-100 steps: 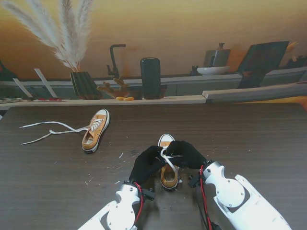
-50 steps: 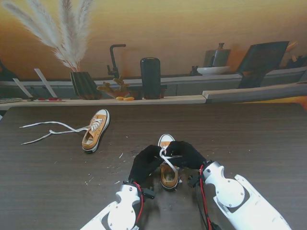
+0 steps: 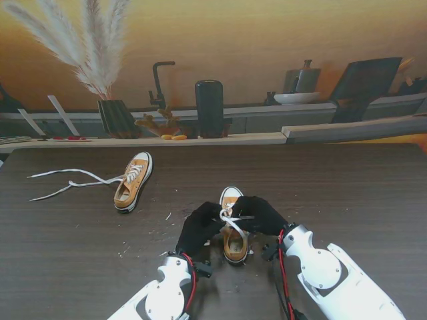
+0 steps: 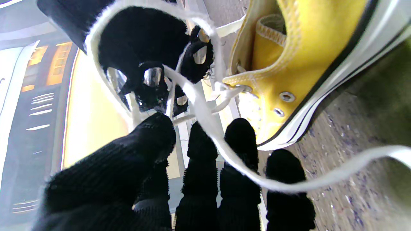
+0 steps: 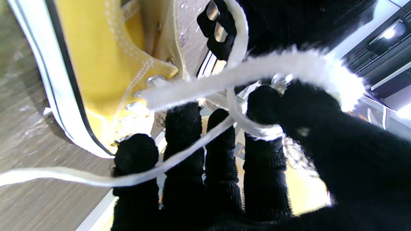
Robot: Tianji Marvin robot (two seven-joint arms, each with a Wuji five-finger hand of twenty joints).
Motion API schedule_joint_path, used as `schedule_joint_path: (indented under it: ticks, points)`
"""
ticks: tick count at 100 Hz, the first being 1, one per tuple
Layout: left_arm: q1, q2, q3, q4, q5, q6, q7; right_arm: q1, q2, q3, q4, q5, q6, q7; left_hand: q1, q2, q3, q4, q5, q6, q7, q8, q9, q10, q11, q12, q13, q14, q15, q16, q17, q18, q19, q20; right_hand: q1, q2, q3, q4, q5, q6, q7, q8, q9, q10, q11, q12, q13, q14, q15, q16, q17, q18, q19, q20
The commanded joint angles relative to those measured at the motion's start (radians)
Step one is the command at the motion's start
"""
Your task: Tie the shoelaces into a bow on the shoes
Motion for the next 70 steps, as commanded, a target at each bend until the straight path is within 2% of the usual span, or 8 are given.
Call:
schedule_joint_path:
  ticks: [1,19,45,70]
  points:
    - [0.004,0.007,-0.003,-0.011,0.002,0.013,-0.021,-0.003,0.000,0.003,-0.005,0.006,0.002,0.011,-0.020,0.024,0.040,0.007,-0.032,-0.034,0.030,0.035,-0.013,-0.014,-0.017,0.024,-0.024,-0.004,0.003,0.035,-0.009,0.004,-0.007,0.025,0.024,0.007,0.012,0.032,-0.010,-0.046,-0.002,0.002,0.011,-0.014,-0.008,0.001,0.023,0.005,-0.006,0.011,0.001,-0.018,0.007,0.010]
    - [0.007,0.008,-0.006,-0.018,0.007,0.032,-0.021,-0.008,0.000,0.011,-0.012,0.014,0.004,0.011,-0.016,0.030,0.029,0.000,-0.043,-0.031,0.028,0.034,-0.017,-0.011,-0.020,0.026,-0.027,-0.003,0.001,0.036,-0.011,0.002,-0.008,0.028,0.031,0.009,0.014,0.033,-0.014,-0.024,0.006,0.011,0.000,-0.012,-0.010,0.001,0.015,0.005,-0.010,0.010,-0.003,-0.018,0.002,0.008]
    - [-0.002,0.004,-0.001,-0.018,0.014,0.055,-0.011,-0.014,-0.002,0.018,-0.015,0.026,0.026,0.012,0.026,0.043,-0.063,-0.010,-0.042,-0.049,0.002,-0.035,-0.026,-0.009,-0.014,0.007,-0.022,-0.010,0.000,0.036,-0.006,-0.005,-0.011,0.034,0.051,0.061,-0.006,0.017,-0.064,0.041,0.035,0.060,-0.056,0.011,-0.003,-0.008,-0.012,0.012,-0.017,0.010,-0.029,-0.018,-0.013,0.011]
    - [-0.009,0.007,0.002,-0.013,0.009,0.066,-0.026,-0.017,-0.015,0.023,-0.004,0.035,0.047,-0.028,0.019,0.044,-0.046,0.004,-0.050,-0.023,0.026,-0.026,-0.039,-0.008,-0.023,0.001,-0.033,-0.009,-0.006,0.035,-0.016,-0.004,-0.017,0.032,0.057,0.065,-0.014,0.014,-0.070,0.030,0.037,0.060,-0.054,0.016,-0.003,-0.020,-0.007,0.017,-0.016,0.010,-0.031,-0.011,-0.012,0.015]
